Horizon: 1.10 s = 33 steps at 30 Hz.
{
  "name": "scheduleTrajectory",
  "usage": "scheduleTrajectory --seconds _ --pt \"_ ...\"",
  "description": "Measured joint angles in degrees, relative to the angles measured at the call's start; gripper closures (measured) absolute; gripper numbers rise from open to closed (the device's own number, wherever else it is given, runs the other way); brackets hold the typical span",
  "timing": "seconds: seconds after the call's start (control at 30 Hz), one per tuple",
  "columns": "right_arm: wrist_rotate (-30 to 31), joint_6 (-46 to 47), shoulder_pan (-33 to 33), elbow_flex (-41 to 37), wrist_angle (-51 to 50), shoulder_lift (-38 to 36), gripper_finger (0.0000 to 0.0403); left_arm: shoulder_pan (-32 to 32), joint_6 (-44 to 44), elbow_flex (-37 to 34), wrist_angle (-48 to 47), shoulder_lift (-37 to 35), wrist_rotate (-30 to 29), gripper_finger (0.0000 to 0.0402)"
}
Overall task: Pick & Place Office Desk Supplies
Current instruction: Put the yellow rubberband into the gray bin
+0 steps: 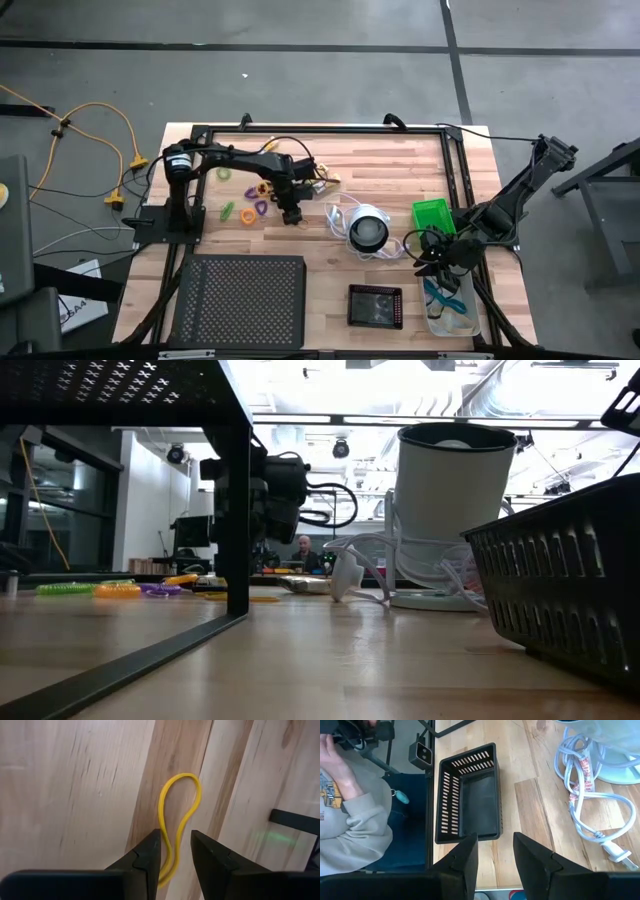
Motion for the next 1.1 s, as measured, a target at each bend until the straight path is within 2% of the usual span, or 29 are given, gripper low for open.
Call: scheduleTrajectory --seconds 0.67,1.1 --pt "0.02 0.0 -0.02 0.02 0.11 0.0 0.0291 -2.34 -2.24 0.07 0.38 0.28 1.13 0.0297" --pt "0.02 -0.01 -0.02 0.01 0.11 0.0 0.0291 -4.71 -4.6 0.11 0.57 0.24 -1.62 0.0297"
